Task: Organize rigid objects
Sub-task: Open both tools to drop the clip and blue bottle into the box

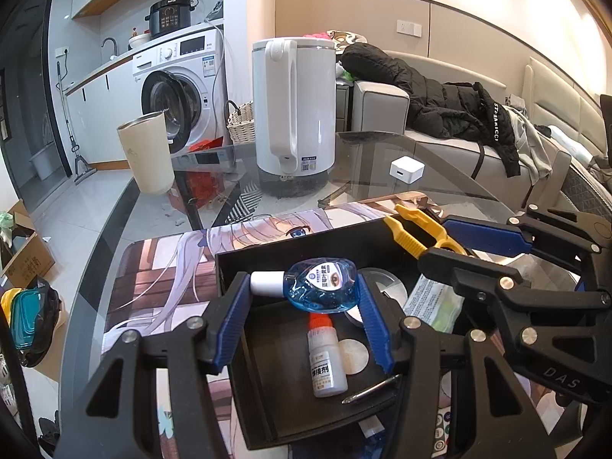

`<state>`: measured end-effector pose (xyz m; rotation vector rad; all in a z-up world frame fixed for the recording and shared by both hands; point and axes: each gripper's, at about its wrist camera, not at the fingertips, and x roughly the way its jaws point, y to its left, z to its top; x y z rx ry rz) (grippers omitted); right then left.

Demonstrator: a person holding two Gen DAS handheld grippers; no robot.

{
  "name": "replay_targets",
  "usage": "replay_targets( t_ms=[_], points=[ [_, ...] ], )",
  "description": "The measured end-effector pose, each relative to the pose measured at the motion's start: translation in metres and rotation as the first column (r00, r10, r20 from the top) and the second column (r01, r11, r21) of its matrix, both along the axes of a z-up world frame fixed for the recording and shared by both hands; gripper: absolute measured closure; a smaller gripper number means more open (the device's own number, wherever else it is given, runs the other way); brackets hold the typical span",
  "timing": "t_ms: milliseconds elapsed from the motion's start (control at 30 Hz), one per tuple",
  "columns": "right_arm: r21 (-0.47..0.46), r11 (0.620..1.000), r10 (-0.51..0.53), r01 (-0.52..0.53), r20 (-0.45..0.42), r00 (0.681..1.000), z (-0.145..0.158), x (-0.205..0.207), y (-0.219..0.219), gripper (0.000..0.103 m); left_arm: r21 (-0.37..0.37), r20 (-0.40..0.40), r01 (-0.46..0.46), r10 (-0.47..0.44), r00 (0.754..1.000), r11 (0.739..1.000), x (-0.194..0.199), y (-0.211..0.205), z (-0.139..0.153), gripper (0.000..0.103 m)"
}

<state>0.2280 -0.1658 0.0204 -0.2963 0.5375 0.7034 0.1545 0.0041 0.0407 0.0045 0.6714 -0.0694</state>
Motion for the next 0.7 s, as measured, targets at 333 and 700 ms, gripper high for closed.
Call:
replay_targets(
  t_ms=[333, 700],
  points=[
    [-0.006, 1.0, -0.026, 0.026, 0.003, 1.0, -0.002, 0.007, -0.001, 0.071, 0.006, -0.02, -0.01, 0.01, 1.0, 1.0, 0.0, -0.002, -0.003, 0.047],
    [0.052, 0.99, -0.132, 0.131, 0.01, 0.991, 0.01, -0.022, -0.04, 0.008, -0.007, 0.019, -0.066, 0.066, 0.998, 0.998, -0.032, -0.003, 0.008, 0.002]
  ],
)
